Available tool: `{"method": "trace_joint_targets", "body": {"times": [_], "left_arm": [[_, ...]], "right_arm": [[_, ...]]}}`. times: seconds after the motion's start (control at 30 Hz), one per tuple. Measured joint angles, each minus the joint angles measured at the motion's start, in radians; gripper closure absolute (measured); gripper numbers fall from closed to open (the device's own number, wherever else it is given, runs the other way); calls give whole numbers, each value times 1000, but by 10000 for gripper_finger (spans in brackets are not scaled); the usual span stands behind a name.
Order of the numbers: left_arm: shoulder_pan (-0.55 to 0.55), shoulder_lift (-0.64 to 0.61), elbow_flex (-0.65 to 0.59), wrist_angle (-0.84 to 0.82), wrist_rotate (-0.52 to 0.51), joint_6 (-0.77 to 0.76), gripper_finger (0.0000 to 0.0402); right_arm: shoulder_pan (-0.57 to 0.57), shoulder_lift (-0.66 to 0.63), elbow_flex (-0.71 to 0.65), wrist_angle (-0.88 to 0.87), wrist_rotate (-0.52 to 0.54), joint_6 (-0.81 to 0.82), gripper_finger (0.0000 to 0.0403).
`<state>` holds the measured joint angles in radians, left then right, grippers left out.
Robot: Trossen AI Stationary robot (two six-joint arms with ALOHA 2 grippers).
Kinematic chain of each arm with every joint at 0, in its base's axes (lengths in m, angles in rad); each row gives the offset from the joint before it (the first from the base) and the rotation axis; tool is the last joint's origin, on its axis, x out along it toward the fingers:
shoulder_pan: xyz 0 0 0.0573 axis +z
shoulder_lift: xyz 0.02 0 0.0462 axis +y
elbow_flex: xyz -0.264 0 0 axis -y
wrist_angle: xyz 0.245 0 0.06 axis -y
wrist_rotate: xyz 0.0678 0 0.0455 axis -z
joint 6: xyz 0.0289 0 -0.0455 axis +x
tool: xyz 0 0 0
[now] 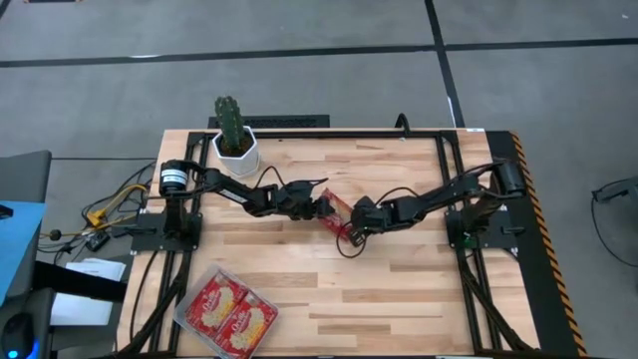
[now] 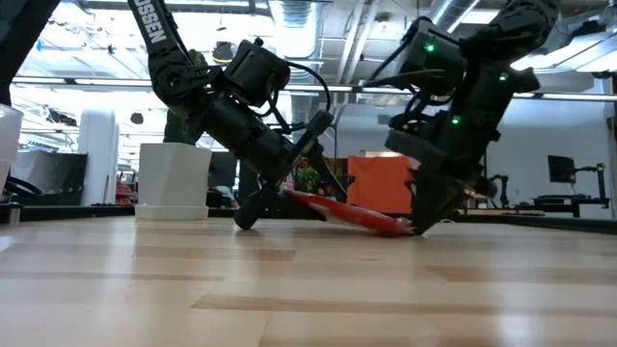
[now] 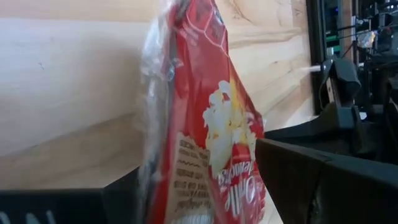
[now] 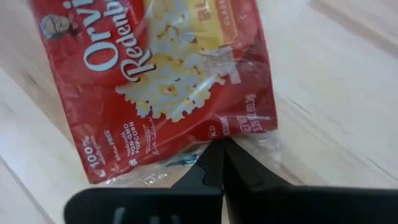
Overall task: Sort popcorn bags into baskets
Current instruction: Put the red popcorn bag into the transparent bin
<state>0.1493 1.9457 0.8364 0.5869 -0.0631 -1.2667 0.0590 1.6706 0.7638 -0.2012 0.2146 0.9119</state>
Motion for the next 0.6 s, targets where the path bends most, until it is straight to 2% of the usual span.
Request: {"method": "trace_joint_targets", "body": {"times": [0.17, 0.33, 0.43, 0.6], "left_arm": [[0, 0, 0, 1, 10, 6, 216], [0, 0, 0, 0, 10, 6, 229], [0, 0, 0, -3, 11, 13, 265], [0, 0, 0, -9, 23, 39, 360]], "right_arm": [[-2, 19, 37, -12, -8, -33, 375], [-2, 12, 56, -10, -12, -76, 385], [-2, 12, 64, -18, -12, -83, 390], [7, -2, 94, -64, -10, -83, 380]]}}
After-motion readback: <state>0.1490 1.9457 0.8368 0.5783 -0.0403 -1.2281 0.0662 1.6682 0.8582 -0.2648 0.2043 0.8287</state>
